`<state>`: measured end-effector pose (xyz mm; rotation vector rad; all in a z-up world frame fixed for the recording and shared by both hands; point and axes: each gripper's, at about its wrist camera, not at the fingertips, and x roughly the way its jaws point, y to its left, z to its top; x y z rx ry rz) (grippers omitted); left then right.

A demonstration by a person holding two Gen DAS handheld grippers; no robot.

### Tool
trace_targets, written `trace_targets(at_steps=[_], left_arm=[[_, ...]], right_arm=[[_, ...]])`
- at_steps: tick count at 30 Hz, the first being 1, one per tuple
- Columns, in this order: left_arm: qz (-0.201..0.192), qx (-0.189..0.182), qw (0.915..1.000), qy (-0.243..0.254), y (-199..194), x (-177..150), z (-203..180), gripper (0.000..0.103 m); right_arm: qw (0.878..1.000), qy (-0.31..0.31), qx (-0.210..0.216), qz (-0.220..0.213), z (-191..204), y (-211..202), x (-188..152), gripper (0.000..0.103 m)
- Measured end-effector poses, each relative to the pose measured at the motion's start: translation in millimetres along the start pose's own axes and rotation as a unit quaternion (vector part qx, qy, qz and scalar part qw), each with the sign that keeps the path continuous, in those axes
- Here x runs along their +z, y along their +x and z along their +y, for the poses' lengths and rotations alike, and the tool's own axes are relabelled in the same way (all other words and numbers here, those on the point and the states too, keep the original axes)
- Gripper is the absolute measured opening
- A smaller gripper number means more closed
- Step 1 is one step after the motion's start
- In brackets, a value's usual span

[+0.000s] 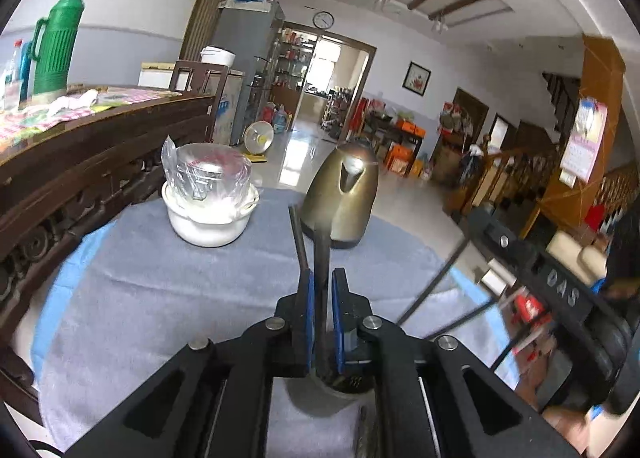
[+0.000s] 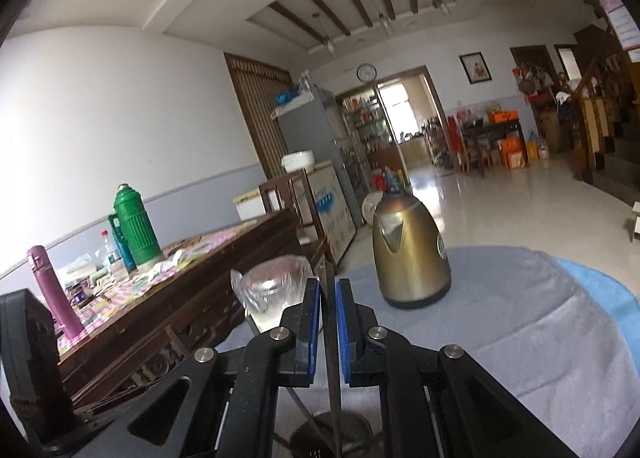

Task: Organize utensils
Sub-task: 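Raise both held chopsticks over the holder cup and open both tools to drop them, then move both open tools back to the chopstick pile, then close the right tool on a chopstick while the left tool hovers over the pile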

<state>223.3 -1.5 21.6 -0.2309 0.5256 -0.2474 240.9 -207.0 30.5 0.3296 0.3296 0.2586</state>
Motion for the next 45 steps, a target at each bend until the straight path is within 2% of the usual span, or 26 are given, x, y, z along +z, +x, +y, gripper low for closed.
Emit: trace_targets(at_steps=[1, 2, 3, 4, 6, 7, 8, 10, 14, 21, 24, 26, 28, 30, 34, 38, 42, 45], left_arm=[[0.003, 0.001, 1.0000, 0.006, -2, -3, -1, 0.020], [0.008, 0.003, 0.9999, 0.011, -7, -7, -1, 0.035], [0.008, 0.004, 0.9999, 0.012, -11, -11, -2, 0.041], [0.006, 0.008, 0.9999, 0.014, -18, -15, -2, 0.049], [0.006, 0.014, 0.9996, 0.022, -27, -21, -2, 0.051], [0.008, 0.017, 0.9994, 0.028, -32, -24, -2, 0.055], [0.009, 0.021, 0.9992, 0.033, -36, -28, -1, 0.061], [0.008, 0.029, 0.9988, 0.040, -44, -34, 0, 0.065], [0.013, 0.055, 0.9962, 0.066, -60, -53, 0, 0.076], [0.066, 0.074, 0.9925, 0.071, -57, -87, 5, 0.078], [0.089, 0.072, 0.9914, 0.063, -55, -101, 7, 0.078], [0.102, 0.072, 0.9899, 0.066, -52, -109, 6, 0.078], [0.117, 0.067, 0.9886, 0.067, -50, -116, 4, 0.078], [0.140, 0.055, 0.9863, 0.066, -44, -125, 2, 0.078], [0.181, 0.042, 0.9802, 0.069, -32, -142, -2, 0.078], [0.214, 0.039, 0.9738, 0.065, -24, -158, -2, 0.078], [0.236, 0.036, 0.9692, 0.062, -20, -172, -1, 0.078], [0.248, 0.039, 0.9661, 0.061, -17, -178, 0, 0.078]], right_arm=[[1.000, 0.006, 0.001, 0.004, -2, -3, 0, 0.011], [1.000, 0.013, 0.003, 0.007, -5, -7, 0, 0.013], [1.000, 0.020, 0.005, 0.008, -6, -9, 0, 0.015], [0.999, 0.029, 0.009, 0.009, -9, -14, 1, 0.021], [0.999, 0.036, 0.016, 0.003, -11, -24, 3, 0.041], [0.999, 0.036, 0.019, -0.005, -12, -32, 3, 0.062], [0.999, 0.034, 0.022, -0.024, -13, -43, 3, 0.067], [0.998, 0.024, 0.024, -0.054, -15, -65, 4, 0.067], [0.996, 0.023, 0.032, -0.086, -20, -105, 4, 0.067], [0.996, 0.049, 0.040, -0.066, -40, -139, -8, 0.066], [0.998, 0.050, 0.033, -0.037, -51, -144, -20, 0.060], [0.998, 0.054, 0.023, 0.000, -61, -140, -32, 0.047], [0.996, 0.071, 0.023, 0.040, -75, -132, -45, 0.039], [0.993, 0.088, 0.017, 0.076, -86, -123, -59, 0.039], [0.976, 0.156, 0.029, 0.150, -115, -102, -98, 0.039], [0.957, 0.207, 0.042, 0.198, -131, -85, -129, 0.039], [0.944, 0.223, 0.051, 0.237, -131, -69, -148, 0.039], [0.937, 0.232, 0.059, 0.255, -129, -57, -158, 0.031]])
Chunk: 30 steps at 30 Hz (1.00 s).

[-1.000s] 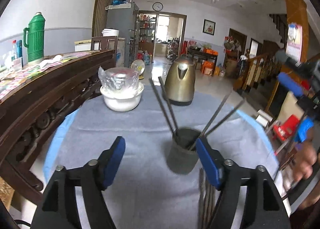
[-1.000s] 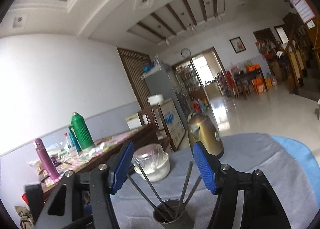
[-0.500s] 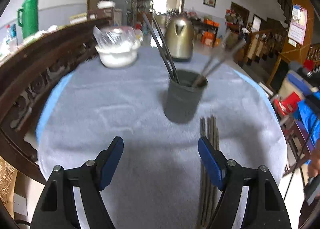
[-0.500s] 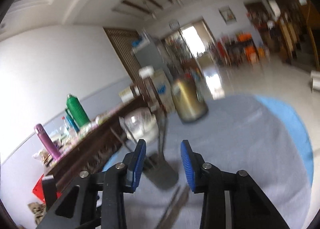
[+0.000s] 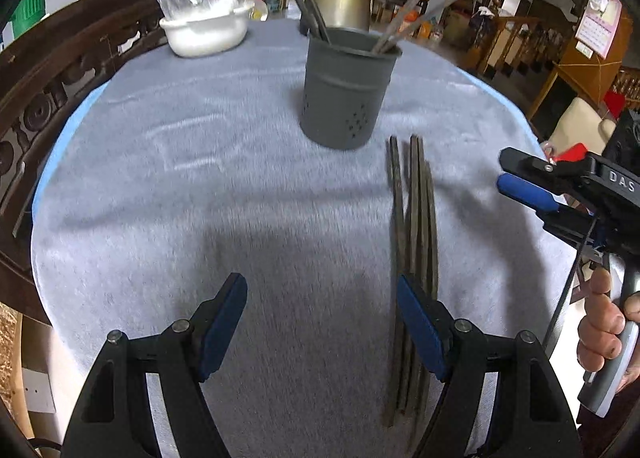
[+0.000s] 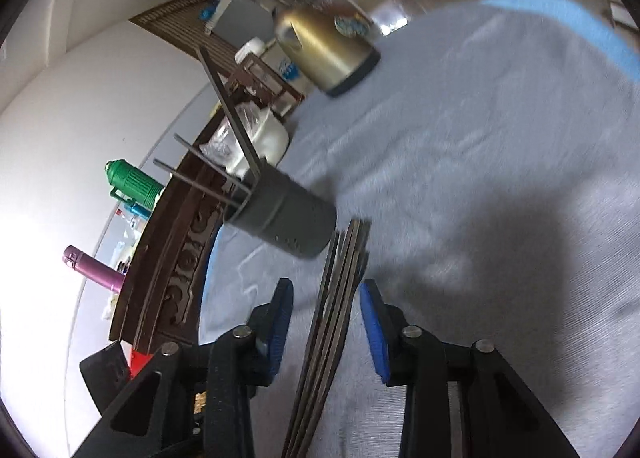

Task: Organize utensils
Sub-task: 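Close the right tool on a chopstick while the left tool hovers over the pile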

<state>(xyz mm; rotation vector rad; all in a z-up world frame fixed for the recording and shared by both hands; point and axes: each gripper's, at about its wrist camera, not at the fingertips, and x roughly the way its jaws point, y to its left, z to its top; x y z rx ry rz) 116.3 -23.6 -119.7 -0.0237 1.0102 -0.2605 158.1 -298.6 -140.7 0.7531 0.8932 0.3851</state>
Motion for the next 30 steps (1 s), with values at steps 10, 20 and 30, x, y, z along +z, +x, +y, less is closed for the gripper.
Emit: trace_targets(at_steps=[10, 20, 30], left_arm=[[0.004, -0.001, 0.9996, -0.026, 4, 6, 15, 0.078], [0.006, -0.008, 0.9984, -0.056, 9, 9, 30, 0.078], [0.009, -0.012, 0.9988, -0.046, 10, 16, 29, 0.078]], right_arm=[[0.992, -0.066, -0.100, 0.046, 15, 57, -1, 0.021], [0.981, -0.113, -0.140, 0.071, 35, 91, 2, 0.019], [0.987, -0.093, -0.126, 0.039, 24, 71, 7, 0.014]])
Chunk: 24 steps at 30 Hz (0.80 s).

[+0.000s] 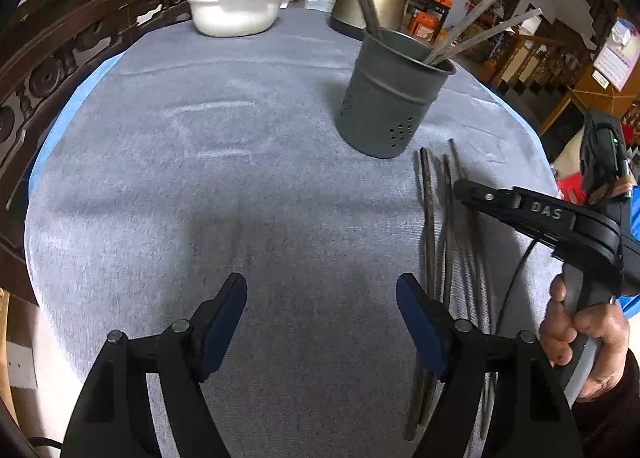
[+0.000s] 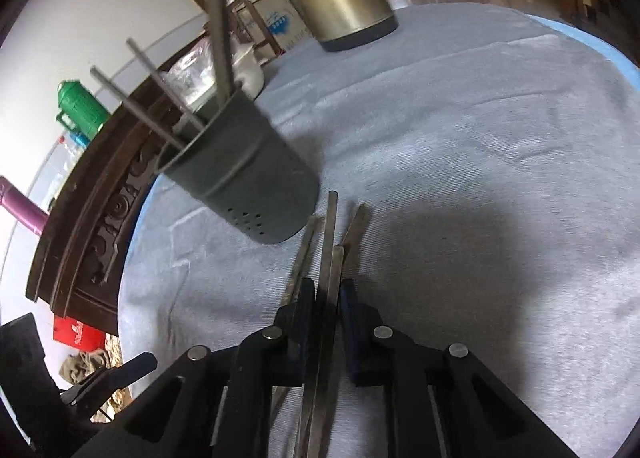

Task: Organize utensils
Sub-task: 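Close the right tool on a chopstick while the left tool hovers over the pile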

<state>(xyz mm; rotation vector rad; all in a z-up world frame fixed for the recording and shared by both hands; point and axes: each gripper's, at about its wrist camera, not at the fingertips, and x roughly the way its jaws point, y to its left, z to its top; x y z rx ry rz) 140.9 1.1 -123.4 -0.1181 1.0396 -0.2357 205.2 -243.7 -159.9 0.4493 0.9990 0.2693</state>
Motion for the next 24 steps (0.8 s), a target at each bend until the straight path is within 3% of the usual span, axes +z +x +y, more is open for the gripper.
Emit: trace_targets(at_steps=[9, 13, 17, 24], left_arm=[[0.000, -0.017, 0.9987, 0.048, 17, 23, -33, 0.078], [0.009, -0.025, 0.9985, 0.048, 33, 33, -40, 0.077], [0.013, -0.033, 0.9982, 0.049, 48, 45, -49, 0.070], [0.022, -0.039, 0.9977, 0.052, 67, 60, -62, 0.060]], right_arm=[[0.990, 0.138, 0.038, 0.001, -68, -25, 5, 0.017], [0.989, 0.145, 0.039, -0.013, -78, -32, 8, 0.017], [0.990, 0.129, 0.047, -0.013, -71, -31, 10, 0.017], [0.992, 0.116, 0.045, 0.009, -56, -6, 32, 0.017]])
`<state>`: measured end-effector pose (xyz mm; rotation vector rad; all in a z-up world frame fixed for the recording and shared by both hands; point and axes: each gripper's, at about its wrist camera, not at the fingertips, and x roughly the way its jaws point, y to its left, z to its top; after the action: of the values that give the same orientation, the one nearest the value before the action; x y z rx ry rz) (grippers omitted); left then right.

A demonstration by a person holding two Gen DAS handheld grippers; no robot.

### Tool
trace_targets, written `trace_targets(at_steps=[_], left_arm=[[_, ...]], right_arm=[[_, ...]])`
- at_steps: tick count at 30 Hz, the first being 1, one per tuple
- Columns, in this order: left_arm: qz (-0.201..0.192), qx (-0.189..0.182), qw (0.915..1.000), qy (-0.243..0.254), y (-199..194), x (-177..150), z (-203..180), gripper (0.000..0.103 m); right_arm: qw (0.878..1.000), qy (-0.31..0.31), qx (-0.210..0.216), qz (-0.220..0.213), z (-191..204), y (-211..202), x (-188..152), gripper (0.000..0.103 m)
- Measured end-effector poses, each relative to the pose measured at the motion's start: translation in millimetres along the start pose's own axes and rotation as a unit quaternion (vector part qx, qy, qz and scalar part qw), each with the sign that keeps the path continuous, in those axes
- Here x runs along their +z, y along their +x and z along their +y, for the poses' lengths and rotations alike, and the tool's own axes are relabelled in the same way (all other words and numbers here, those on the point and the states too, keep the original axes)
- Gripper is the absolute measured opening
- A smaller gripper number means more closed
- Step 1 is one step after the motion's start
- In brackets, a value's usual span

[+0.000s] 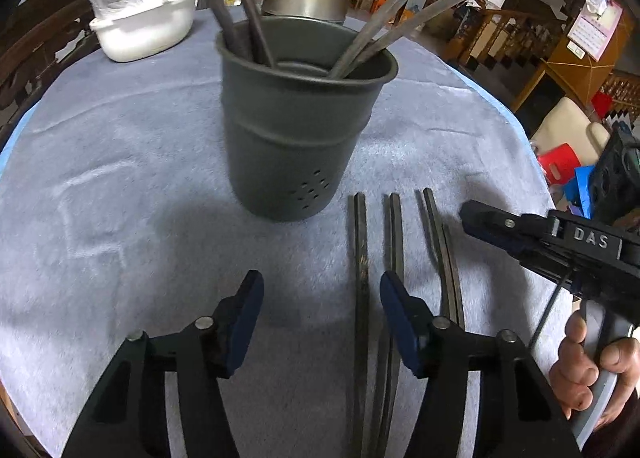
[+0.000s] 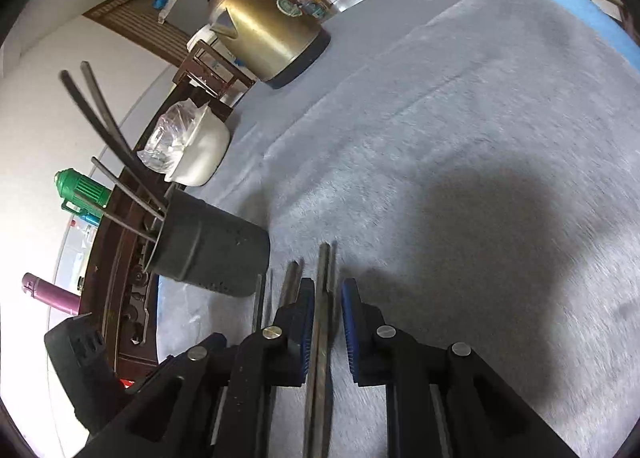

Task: Organize utensils
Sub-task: 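Close the right tool on a chopstick while the left tool hovers over the pile, then close the left tool on a chopstick while the right tool regrips its chopstick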

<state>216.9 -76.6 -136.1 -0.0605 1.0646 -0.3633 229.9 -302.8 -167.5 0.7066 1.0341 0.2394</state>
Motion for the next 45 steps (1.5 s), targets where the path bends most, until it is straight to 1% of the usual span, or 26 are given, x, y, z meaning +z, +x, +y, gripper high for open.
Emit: trace_targets(at_steps=[2, 6, 7, 9, 10, 11, 13, 16, 20, 23, 26, 29, 31, 33, 35, 36, 37, 40, 41, 42, 43, 44, 45], left_arm=[[0.001, -0.002, 1.0000, -0.002, 3, 3, -1, 0.052], [0.009, -0.012, 0.9999, -0.006, 13, 10, -6, 0.042], [0.010, -0.015, 0.9998, -0.008, 15, 10, -7, 0.038], [0.008, -0.014, 0.9999, -0.005, 17, 10, -9, 0.030], [0.008, -0.011, 0.9999, -0.002, 18, 11, -10, 0.022], [0.007, -0.009, 0.9999, 0.000, 20, 12, -11, 0.017], [0.008, -0.014, 0.9999, 0.003, 21, 12, -11, 0.007], [0.007, -0.018, 0.9998, 0.005, 15, 6, -2, 0.007], [0.003, -0.026, 0.9996, 0.014, 1, -1, 6, 0.007], [-0.001, -0.022, 0.9995, 0.023, -11, -10, 15, 0.007], [0.002, -0.017, 0.9998, 0.007, -16, -13, 31, 0.007], [0.010, -0.003, 0.9999, -0.003, -15, -9, 39, 0.007], [0.012, -0.014, 0.9998, -0.005, -15, -3, 38, 0.008], [0.014, -0.020, 0.9997, -0.002, -12, 4, 32, 0.018], [0.021, -0.021, 0.9996, 0.002, -5, 10, 24, 0.045], [0.027, -0.020, 0.9994, 0.004, 1, 12, 21, 0.049], [0.033, -0.019, 0.9993, 0.006, 7, 14, 17, 0.049], [0.038, -0.012, 0.9991, 0.012, 19, 20, 13, 0.049], [0.031, -0.004, 0.9993, 0.021, 22, 21, 11, 0.048], [0.028, 0.006, 0.9991, 0.032, 24, 23, 8, 0.046], [0.025, 0.009, 0.9990, 0.037, 25, 23, 6, 0.029], [0.025, 0.008, 0.9988, 0.042, 26, 23, 4, 0.016], [0.025, 0.003, 0.9985, 0.049, 27, 23, 2, 0.011]], right_arm=[[1.000, -0.003, -0.012, 0.013, 4, 7, 5, 0.017], [0.999, -0.015, -0.033, 0.035, 11, 24, 11, 0.017], [0.998, -0.015, -0.040, 0.041, 12, 28, 12, 0.018], [0.998, -0.028, -0.045, 0.032, 16, 31, 12, 0.018], [0.997, -0.040, -0.051, 0.034, 20, 33, 13, 0.017], [0.997, -0.046, -0.056, 0.033, 22, 34, 13, 0.013], [0.997, -0.053, -0.056, 0.026, 24, 33, 12, 0.008], [0.996, -0.073, -0.045, 0.007, 35, 24, 10, 0.008], [0.995, -0.093, -0.009, -0.018, 49, 1, 7, 0.008], [0.995, -0.100, 0.012, -0.022, 56, -9, 2, 0.008], [0.994, -0.102, 0.027, -0.015, 60, -7, -2, 0.008], [0.995, -0.099, 0.021, -0.010, 61, -3, -7, 0.008], [0.995, -0.094, 0.022, -0.011, 60, -2, -10, 0.008], [0.995, -0.094, 0.018, -0.013, 57, -4, -11, 0.008], [0.995, -0.094, 0.015, -0.012, 55, -4, -12, 0.008], [0.995, -0.093, 0.012, -0.010, 54, -4, -13, 0.008], [0.996, -0.092, 0.008, -0.010, 51, -5, -13, 0.008], [0.997, -0.074, 0.003, -0.009, 42, -11, -11, 0.011], [0.998, -0.068, 0.005, -0.004, 38, -11, -9, 0.011], [0.998, -0.061, 0.007, 0.003, 35, -11, -8, 0.011], [0.999, -0.053, 0.008, 0.011, 32, -10, -6, 0.011], [0.999, -0.050, 0.010, 0.016, 31, -7, -5, 0.011], [0.998, -0.050, 0.011, 0.020, 31, -6, -5, 0.011]])
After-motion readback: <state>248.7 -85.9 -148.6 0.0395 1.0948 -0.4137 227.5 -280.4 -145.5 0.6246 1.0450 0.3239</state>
